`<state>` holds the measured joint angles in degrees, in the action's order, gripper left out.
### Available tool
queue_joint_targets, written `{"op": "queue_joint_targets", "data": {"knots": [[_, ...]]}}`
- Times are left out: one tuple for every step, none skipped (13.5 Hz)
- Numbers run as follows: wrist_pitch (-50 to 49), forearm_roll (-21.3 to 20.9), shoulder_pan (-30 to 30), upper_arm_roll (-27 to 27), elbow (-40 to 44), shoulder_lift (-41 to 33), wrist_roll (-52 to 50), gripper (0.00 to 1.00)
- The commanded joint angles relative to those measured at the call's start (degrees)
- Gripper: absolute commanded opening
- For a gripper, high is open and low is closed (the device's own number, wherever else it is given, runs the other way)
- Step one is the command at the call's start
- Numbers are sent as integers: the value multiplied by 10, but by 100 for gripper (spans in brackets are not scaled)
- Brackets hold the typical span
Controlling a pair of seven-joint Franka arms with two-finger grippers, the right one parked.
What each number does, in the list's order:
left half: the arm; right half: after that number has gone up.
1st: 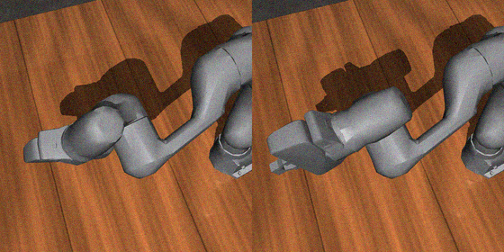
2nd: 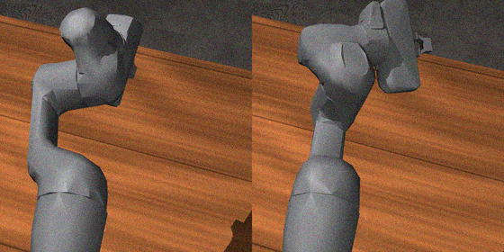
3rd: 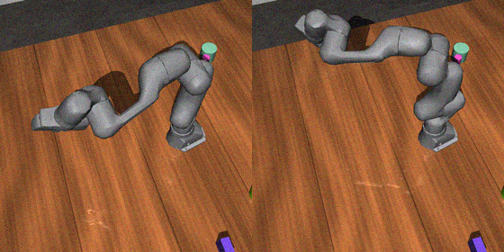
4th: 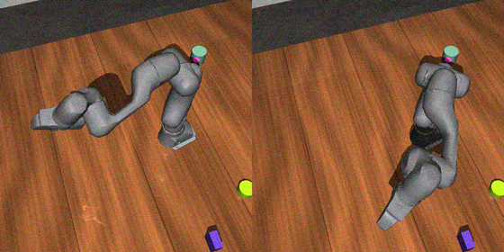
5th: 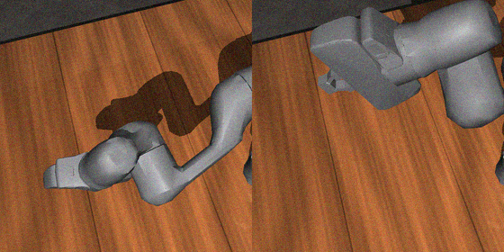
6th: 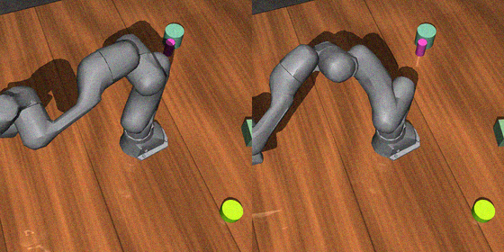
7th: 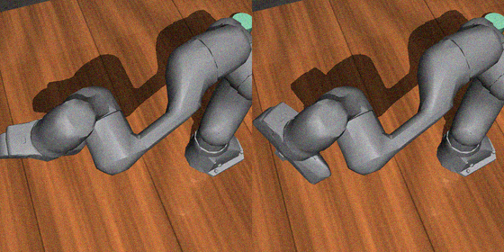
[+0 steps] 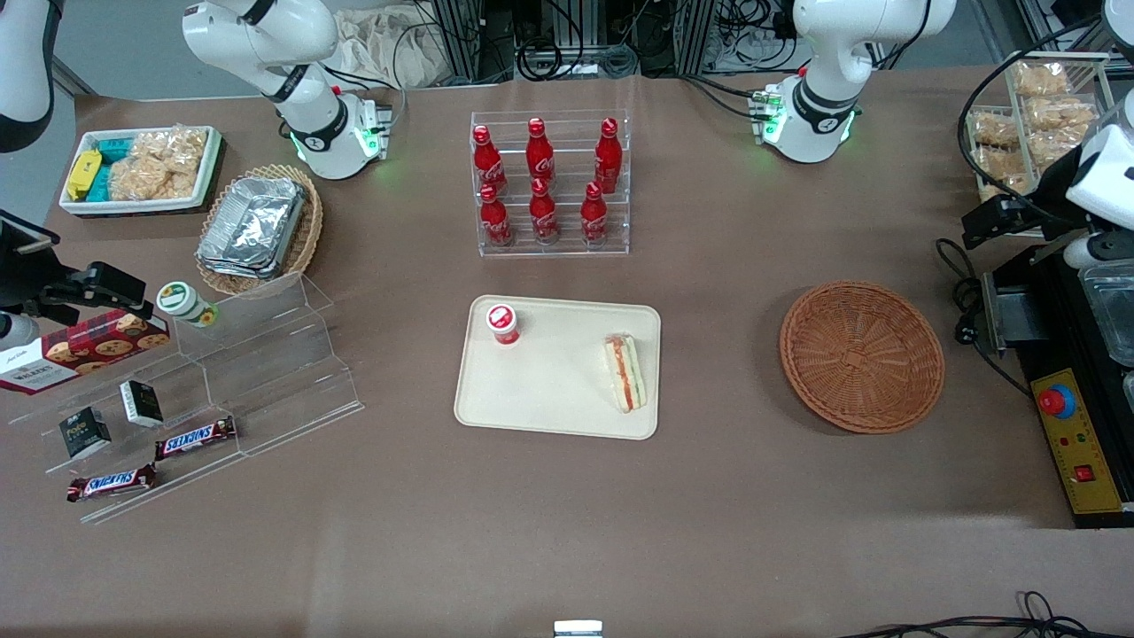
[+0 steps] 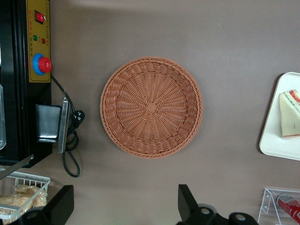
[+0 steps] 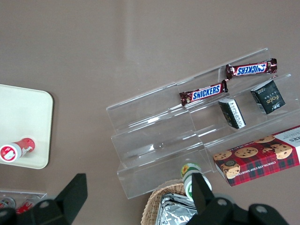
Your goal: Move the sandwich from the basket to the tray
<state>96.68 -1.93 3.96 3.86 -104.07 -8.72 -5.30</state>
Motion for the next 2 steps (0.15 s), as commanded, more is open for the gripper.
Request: {"op": "queue_joint_targets", "data": {"knots": [[11,-1,4,-2,-16,-17,7,100],[10,0,4,-3,-13,-17,-3,100]]}}
